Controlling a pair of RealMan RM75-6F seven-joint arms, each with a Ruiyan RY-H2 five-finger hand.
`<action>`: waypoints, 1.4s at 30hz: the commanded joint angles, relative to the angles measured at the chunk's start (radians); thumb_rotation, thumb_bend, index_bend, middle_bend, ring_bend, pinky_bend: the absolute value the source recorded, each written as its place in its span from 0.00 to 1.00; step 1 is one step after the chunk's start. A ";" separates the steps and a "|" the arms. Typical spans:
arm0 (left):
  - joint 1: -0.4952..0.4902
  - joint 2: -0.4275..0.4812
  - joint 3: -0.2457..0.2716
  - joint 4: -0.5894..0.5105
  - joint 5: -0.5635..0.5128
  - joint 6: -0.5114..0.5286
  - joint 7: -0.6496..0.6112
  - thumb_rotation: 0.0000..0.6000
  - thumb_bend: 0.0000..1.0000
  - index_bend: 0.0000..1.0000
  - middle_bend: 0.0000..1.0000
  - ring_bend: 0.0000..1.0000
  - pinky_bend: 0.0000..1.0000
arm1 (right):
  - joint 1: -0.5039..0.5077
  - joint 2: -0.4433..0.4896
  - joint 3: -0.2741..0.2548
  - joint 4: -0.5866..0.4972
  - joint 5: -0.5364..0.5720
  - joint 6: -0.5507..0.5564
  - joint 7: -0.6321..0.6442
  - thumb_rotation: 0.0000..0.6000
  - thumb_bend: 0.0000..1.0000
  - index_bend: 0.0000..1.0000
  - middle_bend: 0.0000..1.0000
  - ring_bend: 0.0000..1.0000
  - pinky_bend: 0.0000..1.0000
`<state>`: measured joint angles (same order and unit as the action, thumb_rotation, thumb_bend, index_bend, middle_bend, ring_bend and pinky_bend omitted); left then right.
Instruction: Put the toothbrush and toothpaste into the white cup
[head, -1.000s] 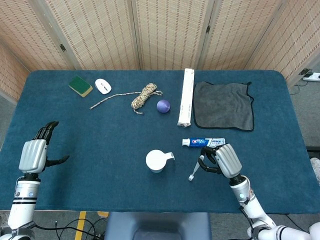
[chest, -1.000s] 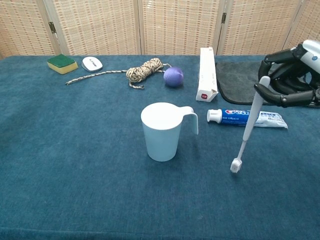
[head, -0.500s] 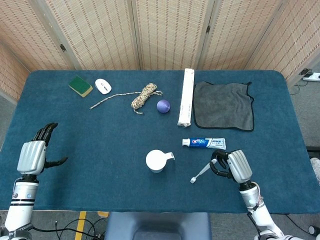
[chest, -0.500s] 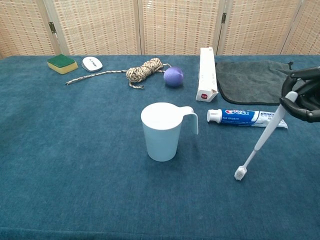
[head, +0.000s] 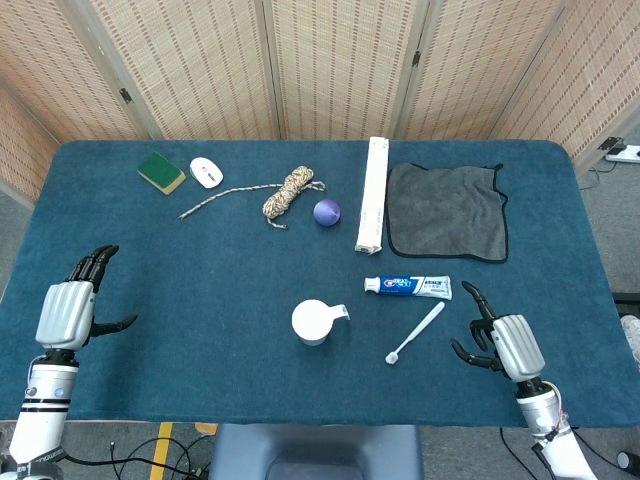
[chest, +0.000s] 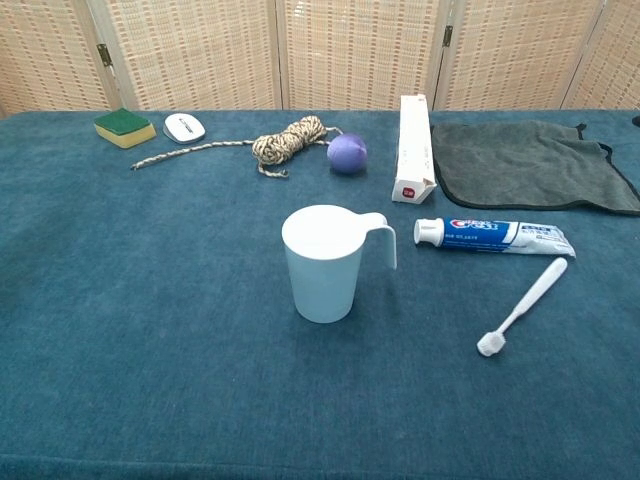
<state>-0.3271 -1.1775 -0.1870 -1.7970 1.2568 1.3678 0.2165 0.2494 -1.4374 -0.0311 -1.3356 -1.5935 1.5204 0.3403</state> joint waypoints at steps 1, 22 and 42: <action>0.000 0.001 -0.001 -0.002 0.000 0.001 0.002 1.00 0.12 0.12 0.15 0.19 0.44 | 0.012 0.061 -0.013 -0.037 -0.029 -0.031 -0.083 1.00 0.23 0.09 0.86 1.00 0.98; 0.020 0.018 0.001 -0.013 -0.003 0.024 -0.001 1.00 0.12 0.12 0.15 0.19 0.44 | 0.260 0.087 -0.032 -0.096 -0.144 -0.437 -0.382 1.00 0.26 0.44 0.88 1.00 0.98; 0.030 0.007 0.007 0.018 -0.007 0.014 -0.036 1.00 0.12 0.12 0.15 0.19 0.44 | 0.329 0.016 -0.039 0.036 -0.137 -0.519 -0.469 1.00 0.30 0.48 0.88 1.00 0.98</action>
<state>-0.2972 -1.1701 -0.1801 -1.7804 1.2500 1.3829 0.1816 0.5750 -1.4184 -0.0689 -1.3023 -1.7290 1.0031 -0.1235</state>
